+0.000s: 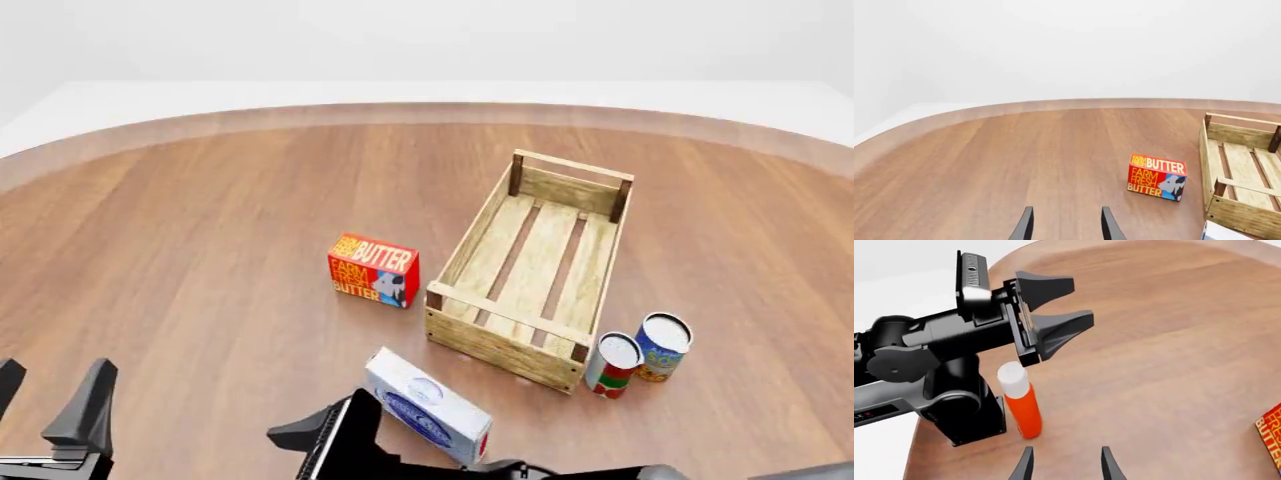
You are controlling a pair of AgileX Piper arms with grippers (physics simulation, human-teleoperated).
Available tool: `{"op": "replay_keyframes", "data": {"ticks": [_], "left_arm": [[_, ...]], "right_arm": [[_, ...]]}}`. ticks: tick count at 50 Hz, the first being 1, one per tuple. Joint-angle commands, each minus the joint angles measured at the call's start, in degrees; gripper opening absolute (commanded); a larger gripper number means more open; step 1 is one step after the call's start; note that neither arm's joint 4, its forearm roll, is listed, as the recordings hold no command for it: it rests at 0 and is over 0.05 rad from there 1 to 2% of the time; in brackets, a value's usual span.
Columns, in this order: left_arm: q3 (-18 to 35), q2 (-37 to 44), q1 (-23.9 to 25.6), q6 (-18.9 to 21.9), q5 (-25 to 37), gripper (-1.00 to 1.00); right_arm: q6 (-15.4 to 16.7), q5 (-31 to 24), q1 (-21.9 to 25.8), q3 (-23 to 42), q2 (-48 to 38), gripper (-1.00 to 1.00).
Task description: Pick up the ketchup, and put it in the wooden tray.
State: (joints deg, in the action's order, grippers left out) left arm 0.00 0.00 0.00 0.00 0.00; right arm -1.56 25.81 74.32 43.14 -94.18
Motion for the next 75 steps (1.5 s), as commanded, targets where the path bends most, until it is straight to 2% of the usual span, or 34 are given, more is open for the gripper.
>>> {"op": "replay_keyframes", "data": {"ticks": [1,21,34,75], "left_arm": [[0.0,0.0,0.0,0.0,0.0,1.00],[0.0,0.0,0.0,0.0,0.0,1.00],[0.0,0.0,0.0,0.0,0.0,1.00],[0.0,0.0,0.0,0.0,0.0,1.00]], "right_arm": [[0.7,-1.9,2.3,4.5,-3.5,1.00],[2.5,-5.6,6.5,12.0,-9.3,1.00],[3.2,-6.4,6.9,14.9,-12.6,1.00],[2.2,-7.9,6.5,24.4,-25.0,1.00]]}}
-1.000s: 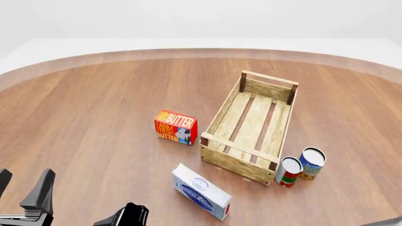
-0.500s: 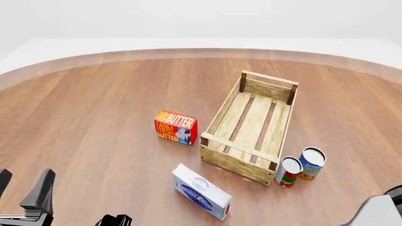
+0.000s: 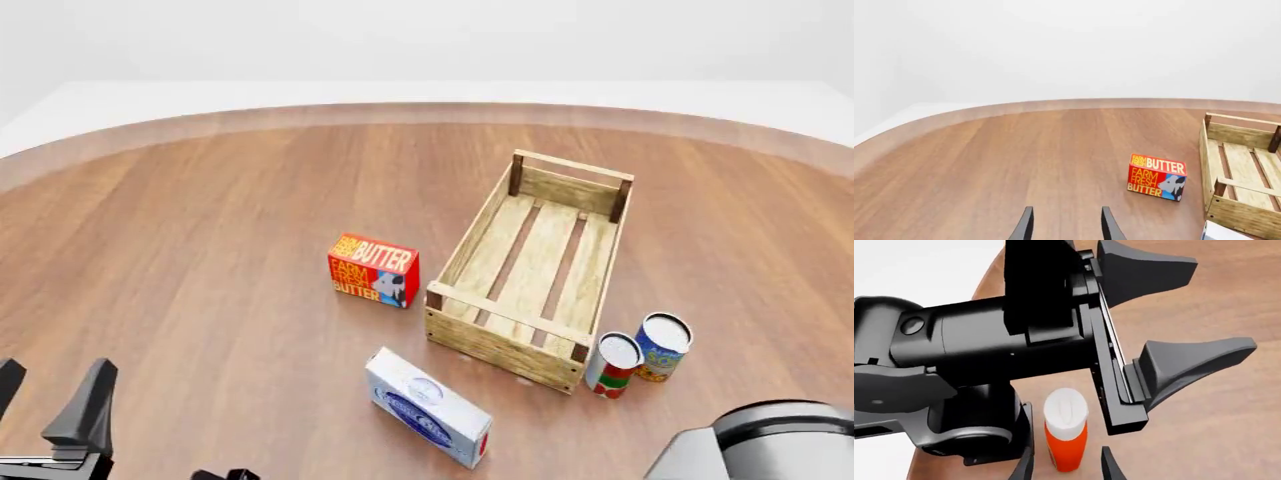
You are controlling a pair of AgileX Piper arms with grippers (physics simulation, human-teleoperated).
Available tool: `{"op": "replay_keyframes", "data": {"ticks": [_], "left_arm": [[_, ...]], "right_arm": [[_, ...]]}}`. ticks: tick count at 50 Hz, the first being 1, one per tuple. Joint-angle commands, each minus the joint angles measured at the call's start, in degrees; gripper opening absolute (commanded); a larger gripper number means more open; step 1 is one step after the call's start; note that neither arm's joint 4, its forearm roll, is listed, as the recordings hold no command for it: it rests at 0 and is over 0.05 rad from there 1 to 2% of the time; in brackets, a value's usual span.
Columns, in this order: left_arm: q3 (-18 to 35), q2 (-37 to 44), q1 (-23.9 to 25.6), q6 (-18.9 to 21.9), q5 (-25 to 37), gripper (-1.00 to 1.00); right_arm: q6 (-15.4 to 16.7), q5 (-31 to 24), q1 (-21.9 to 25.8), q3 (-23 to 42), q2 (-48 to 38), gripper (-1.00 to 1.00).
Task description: Pick up the ketchup, and put it in the wooden tray.
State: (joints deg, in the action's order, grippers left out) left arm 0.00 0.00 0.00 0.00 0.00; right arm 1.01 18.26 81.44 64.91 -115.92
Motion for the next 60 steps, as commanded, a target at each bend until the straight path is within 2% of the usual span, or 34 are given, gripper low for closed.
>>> {"op": "replay_keyframes", "data": {"ticks": [1,5,37,38,50,60], "left_arm": [[0.0,0.0,0.0,0.0,0.0,1.00],[0.0,0.0,0.0,0.0,0.0,1.00],[0.0,0.0,0.0,0.0,0.0,1.00],[0.0,0.0,0.0,0.0,0.0,1.00],[0.0,0.0,0.0,0.0,0.0,1.00],[0.0,0.0,0.0,0.0,0.0,1.00]], "right_arm": [[-0.6,-0.4,-0.7,2.9,-3.7,1.00],[-1.6,-0.6,0.0,3.9,-4.9,1.00],[-1.4,-3.5,-0.2,10.2,-11.3,1.00],[-1.4,-3.3,0.0,10.0,-11.0,-1.00],[-0.6,-1.7,0.5,5.7,-7.0,-1.00],[-2.0,0.4,1.5,0.2,-3.1,-1.00]]}}
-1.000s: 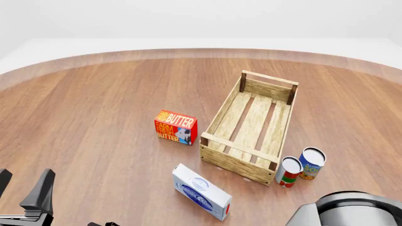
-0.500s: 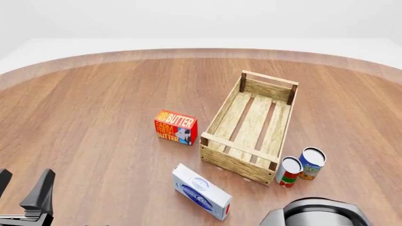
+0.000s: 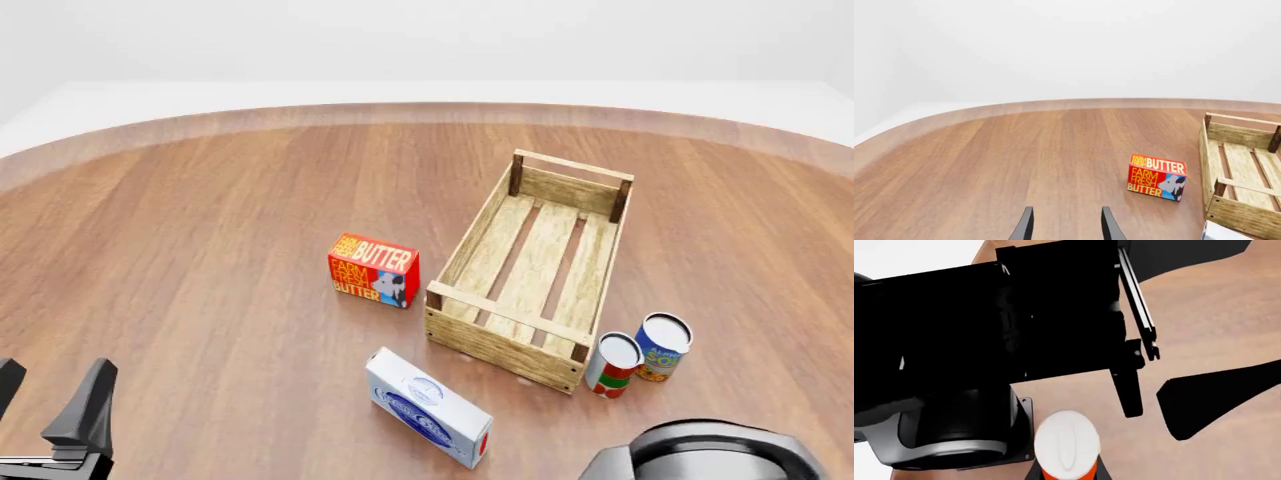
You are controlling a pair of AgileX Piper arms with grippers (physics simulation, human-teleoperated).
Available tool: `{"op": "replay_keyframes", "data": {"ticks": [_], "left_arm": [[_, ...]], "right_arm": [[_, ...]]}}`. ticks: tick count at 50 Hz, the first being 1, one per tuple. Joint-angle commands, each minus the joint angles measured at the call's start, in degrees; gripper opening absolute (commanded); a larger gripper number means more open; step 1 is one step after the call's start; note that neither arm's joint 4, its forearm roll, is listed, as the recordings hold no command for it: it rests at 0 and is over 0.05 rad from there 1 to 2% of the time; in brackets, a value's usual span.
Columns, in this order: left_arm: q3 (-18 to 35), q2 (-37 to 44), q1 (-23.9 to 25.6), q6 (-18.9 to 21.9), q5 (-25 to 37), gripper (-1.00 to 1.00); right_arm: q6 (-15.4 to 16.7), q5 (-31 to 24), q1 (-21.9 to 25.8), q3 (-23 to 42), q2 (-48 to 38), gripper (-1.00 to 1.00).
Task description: Pick up the ketchup, and put it in the wooden tray.
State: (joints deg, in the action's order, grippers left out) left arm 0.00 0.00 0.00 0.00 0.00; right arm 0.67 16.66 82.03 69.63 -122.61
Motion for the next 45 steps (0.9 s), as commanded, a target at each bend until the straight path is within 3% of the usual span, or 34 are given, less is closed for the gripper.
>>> {"op": "replay_keyframes", "data": {"ticks": [1,13,28,45], "left_arm": [[0.0,0.0,0.0,0.0,0.0,1.00],[0.0,0.0,0.0,0.0,0.0,1.00],[0.0,0.0,0.0,0.0,0.0,1.00],[0.0,0.0,0.0,0.0,0.0,1.00]], "right_arm": [[-1.9,2.2,0.9,-4.9,3.6,-1.00],[-2.8,4.1,-0.4,-8.9,6.0,-1.00],[-2.8,6.0,-5.5,-15.7,11.9,-1.00],[-1.7,1.5,-12.3,-17.4,18.1,-1.00]]}}
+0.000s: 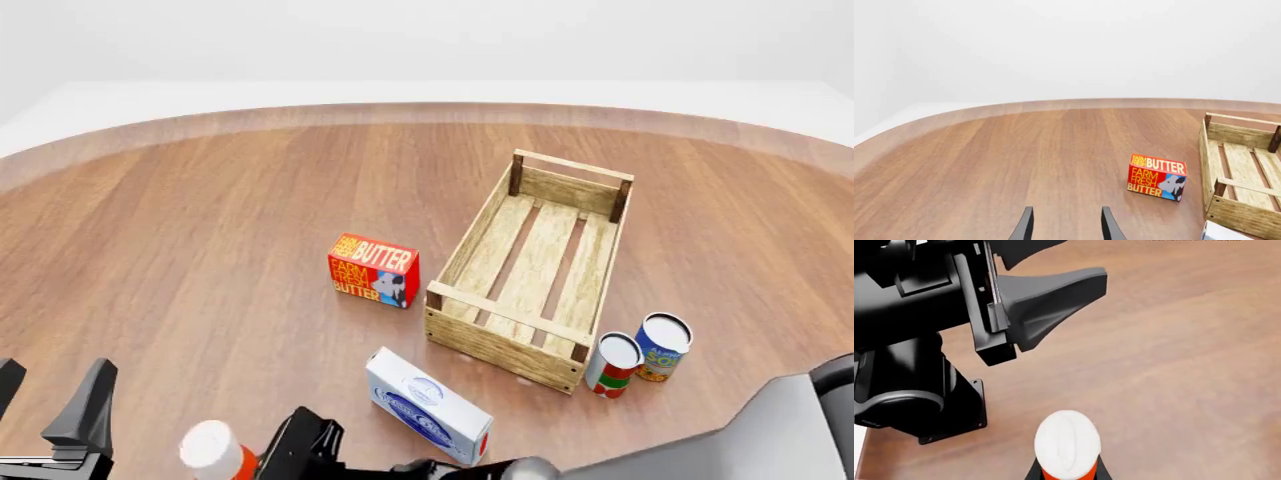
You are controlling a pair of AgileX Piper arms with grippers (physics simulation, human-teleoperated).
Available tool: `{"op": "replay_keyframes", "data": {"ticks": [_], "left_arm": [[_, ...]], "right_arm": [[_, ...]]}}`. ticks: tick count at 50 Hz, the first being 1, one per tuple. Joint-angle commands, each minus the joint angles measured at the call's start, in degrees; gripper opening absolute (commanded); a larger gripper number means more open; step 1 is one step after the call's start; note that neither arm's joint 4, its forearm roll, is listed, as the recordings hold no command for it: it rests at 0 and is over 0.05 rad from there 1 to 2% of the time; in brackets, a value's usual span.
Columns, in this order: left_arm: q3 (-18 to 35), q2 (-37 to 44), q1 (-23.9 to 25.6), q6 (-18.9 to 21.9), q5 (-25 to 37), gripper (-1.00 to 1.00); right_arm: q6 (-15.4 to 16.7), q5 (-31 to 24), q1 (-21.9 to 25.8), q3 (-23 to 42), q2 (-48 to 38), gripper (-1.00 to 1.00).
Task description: Pick up the ketchup, and put it in the wooden tray.
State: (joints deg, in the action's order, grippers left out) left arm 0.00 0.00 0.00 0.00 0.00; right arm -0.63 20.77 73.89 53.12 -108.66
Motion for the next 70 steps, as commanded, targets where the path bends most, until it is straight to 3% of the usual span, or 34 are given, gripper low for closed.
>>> {"op": "replay_keyframes", "data": {"ticks": [1,14,36,70], "left_arm": [[0.0,0.0,0.0,0.0,0.0,1.00],[0.0,0.0,0.0,0.0,0.0,1.00],[0.0,0.0,0.0,0.0,0.0,1.00],[0.0,0.0,0.0,0.0,0.0,1.00]], "right_arm": [[-0.1,-3.1,-4.2,-0.8,4.6,-1.00],[5.6,-9.7,-12.2,1.3,10.4,-1.00],[10.1,-19.2,-23.5,9.3,14.3,-1.00],[10.6,-16.2,-45.4,8.0,14.1,-1.00]]}}
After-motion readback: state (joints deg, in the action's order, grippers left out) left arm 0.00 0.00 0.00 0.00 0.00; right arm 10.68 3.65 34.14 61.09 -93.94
